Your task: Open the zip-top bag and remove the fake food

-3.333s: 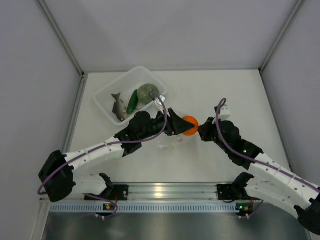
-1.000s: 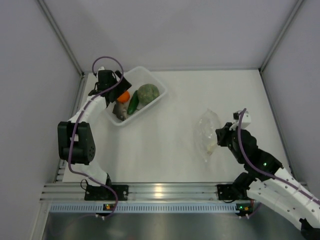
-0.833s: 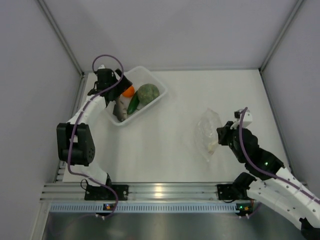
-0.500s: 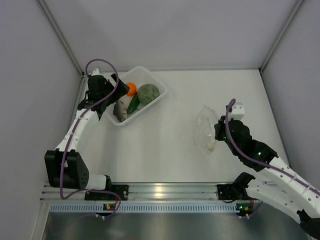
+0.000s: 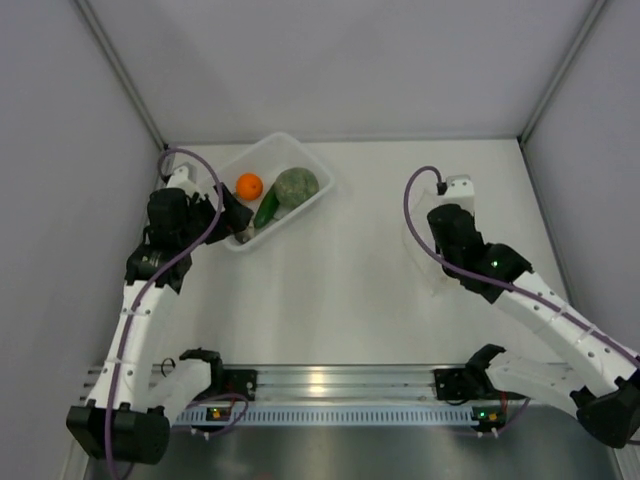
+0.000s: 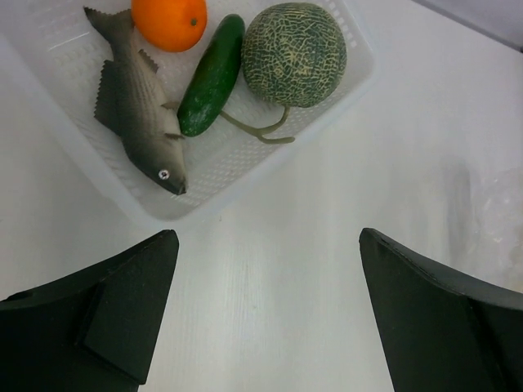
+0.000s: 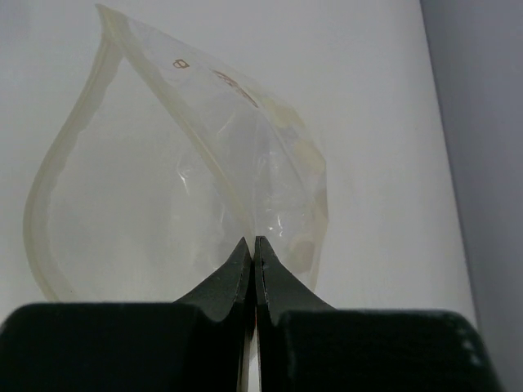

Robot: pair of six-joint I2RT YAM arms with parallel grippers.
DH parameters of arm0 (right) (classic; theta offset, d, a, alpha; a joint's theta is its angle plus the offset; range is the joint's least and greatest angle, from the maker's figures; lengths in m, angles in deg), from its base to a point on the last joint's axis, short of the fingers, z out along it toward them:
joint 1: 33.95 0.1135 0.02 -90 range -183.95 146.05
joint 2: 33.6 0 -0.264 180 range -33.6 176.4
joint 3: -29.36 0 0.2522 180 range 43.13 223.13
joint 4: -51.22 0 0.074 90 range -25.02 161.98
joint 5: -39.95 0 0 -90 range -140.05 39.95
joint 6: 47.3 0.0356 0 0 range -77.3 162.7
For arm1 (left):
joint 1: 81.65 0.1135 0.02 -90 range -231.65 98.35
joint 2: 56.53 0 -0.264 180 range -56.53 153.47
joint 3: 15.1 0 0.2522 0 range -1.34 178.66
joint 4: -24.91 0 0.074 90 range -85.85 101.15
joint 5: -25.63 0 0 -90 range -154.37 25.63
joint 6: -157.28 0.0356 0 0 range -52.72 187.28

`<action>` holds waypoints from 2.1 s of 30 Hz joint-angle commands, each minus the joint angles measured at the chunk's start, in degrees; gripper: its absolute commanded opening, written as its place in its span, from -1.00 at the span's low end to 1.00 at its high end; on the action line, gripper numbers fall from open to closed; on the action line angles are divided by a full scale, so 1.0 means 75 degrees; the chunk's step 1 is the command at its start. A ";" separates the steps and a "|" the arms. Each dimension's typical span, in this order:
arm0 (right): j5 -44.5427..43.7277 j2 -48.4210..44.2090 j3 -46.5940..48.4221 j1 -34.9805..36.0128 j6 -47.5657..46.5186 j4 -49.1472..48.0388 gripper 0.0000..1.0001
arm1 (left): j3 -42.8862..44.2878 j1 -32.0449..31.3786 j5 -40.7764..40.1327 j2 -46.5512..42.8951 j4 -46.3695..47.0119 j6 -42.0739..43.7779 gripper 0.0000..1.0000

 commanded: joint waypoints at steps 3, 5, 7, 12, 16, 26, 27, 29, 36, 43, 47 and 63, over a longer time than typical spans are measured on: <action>-0.1091 0.1081 0.0933 -0.0414 -0.1079 0.0549 -1.00 | -0.0089 0.0010 -0.1079 -0.0945 -0.0904 0.0974 0.97; -0.1208 0.1328 0.1132 -0.0437 -0.1231 0.0327 -1.00 | -0.0276 0.0010 -0.1826 -0.1157 -0.0916 0.1162 0.97; -0.1326 0.1820 0.1354 -0.0449 -0.1313 0.0244 -1.00 | -0.0417 0.0010 -0.2146 -0.1450 -0.0916 0.1279 0.97; -0.1583 0.3656 0.2291 -0.0391 -0.0963 0.1027 -1.00 | -0.0909 0.0010 -0.2487 -0.1790 -0.0869 0.1104 0.97; -0.1607 0.4679 0.2936 -0.0098 -0.0810 0.1158 -0.96 | -0.0991 0.0010 -0.2406 -0.1849 -0.0869 0.1081 0.96; -0.0777 0.4870 0.3688 0.0336 -0.0376 0.1006 0.26 | -0.1085 0.0010 -0.2604 -0.1920 -0.0869 0.1034 0.96; -0.0648 0.4463 0.3630 0.0336 -0.0318 0.0889 0.27 | -0.1085 0.0010 -0.2651 -0.1954 -0.0881 0.1022 0.96; -0.0250 0.3946 0.3372 0.0336 -0.0247 0.0527 0.36 | -0.1109 0.0010 -0.2756 -0.2024 -0.0869 0.1010 0.96; 0.1311 0.0688 0.2131 0.0313 0.0010 -0.0366 0.99 | -0.1109 0.0010 -0.3026 -0.2469 -0.0869 0.1139 0.96; 0.0434 -0.1925 0.0865 0.0313 0.0222 -0.0026 0.99 | -0.1238 0.0010 -0.3378 -0.3278 -0.0775 0.1291 0.96; 0.0070 -0.3435 0.0512 0.0301 0.0070 0.0454 0.99 | -0.1273 0.0010 -0.3425 -0.3722 -0.0787 0.1385 0.96; -0.0072 -0.5010 0.0618 0.0301 -0.0024 0.2095 0.99 | -0.1577 -0.0388 -0.3074 -0.4498 -0.0635 0.1491 0.97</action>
